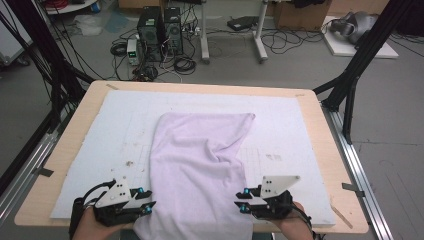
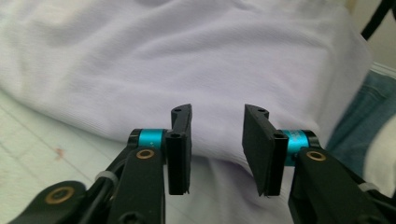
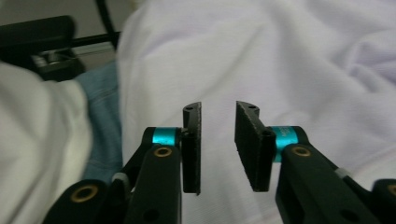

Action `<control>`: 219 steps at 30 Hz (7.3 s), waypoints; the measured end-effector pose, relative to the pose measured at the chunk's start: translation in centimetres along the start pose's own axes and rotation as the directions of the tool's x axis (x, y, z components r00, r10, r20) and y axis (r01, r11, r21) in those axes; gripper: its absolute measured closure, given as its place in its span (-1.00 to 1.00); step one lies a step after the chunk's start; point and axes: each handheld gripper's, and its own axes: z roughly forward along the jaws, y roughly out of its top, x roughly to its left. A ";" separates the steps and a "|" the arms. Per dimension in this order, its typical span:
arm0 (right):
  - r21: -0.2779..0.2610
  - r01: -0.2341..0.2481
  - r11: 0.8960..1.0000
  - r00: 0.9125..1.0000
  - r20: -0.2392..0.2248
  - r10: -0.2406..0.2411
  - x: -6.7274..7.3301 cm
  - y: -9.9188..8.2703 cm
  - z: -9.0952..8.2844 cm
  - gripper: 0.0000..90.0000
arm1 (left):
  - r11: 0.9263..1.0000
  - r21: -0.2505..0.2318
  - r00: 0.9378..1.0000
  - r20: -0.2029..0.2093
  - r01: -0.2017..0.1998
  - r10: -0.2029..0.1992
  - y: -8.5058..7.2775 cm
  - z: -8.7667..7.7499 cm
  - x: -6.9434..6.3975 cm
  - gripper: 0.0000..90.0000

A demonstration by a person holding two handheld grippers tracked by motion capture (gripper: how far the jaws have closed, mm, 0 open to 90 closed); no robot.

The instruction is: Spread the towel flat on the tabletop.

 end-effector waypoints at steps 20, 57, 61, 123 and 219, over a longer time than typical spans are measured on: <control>0.113 -0.016 0.993 1.000 0.009 0.016 -3.1 -1.1 3.6 0.95 | 0.998 0.048 0.997 -0.070 0.043 -0.039 -0.1 3.7 3.1 0.95; 0.021 -0.086 0.996 0.976 0.200 0.080 -7.3 1.1 -0.5 0.58 | 0.995 -0.007 0.989 -0.111 0.096 -0.097 1.0 2.4 4.7 0.48; 0.099 -0.121 0.988 0.971 0.219 0.097 -8.9 0.6 2.0 0.59 | 0.992 0.031 0.985 -0.125 0.124 -0.119 -0.2 3.0 5.4 0.59; 0.160 -0.061 0.985 0.991 0.126 0.041 -5.5 -1.3 4.4 0.38 | 0.993 0.060 0.995 -0.023 0.098 -0.096 3.0 9.7 4.1 0.80; 0.136 -0.031 0.990 0.999 0.018 0.029 -4.2 -1.6 4.0 0.95 | 0.997 0.068 0.997 -0.071 0.019 -0.014 -0.8 4.6 3.6 0.93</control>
